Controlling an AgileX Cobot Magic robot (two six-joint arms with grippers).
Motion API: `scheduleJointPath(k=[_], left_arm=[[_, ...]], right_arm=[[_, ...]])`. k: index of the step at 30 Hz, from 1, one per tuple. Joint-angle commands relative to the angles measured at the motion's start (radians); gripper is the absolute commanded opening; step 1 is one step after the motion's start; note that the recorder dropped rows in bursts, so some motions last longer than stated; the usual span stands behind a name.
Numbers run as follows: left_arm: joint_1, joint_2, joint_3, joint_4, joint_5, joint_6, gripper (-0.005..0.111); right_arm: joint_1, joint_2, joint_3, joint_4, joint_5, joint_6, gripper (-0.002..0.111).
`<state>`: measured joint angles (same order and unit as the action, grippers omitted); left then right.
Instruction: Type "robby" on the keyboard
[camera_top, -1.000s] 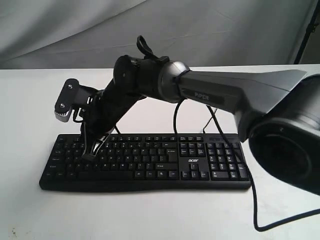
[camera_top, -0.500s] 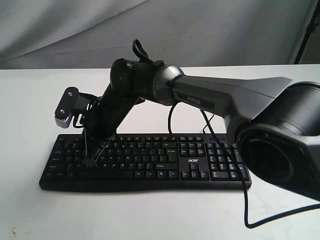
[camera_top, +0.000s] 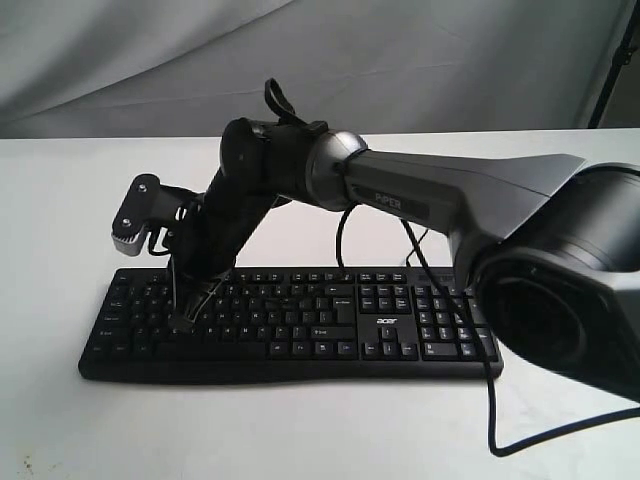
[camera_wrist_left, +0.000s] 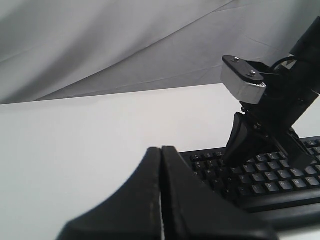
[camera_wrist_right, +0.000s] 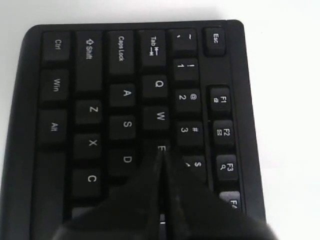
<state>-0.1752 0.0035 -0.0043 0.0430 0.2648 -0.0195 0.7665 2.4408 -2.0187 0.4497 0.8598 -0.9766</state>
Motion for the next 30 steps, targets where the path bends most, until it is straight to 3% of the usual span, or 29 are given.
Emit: scheduleJointPath(k=[1, 30], left_arm=[[-0.006, -0.003, 0.004, 0.005, -0.006, -0.003, 0.0], [-0.006, -0.003, 0.004, 0.005, -0.006, -0.003, 0.0]], right_arm=[[-0.008, -0.005, -0.008, -0.021, -0.009, 0.016, 0.0], [-0.008, 0.01, -0.008, -0.021, 0.007, 0.016, 0.0]])
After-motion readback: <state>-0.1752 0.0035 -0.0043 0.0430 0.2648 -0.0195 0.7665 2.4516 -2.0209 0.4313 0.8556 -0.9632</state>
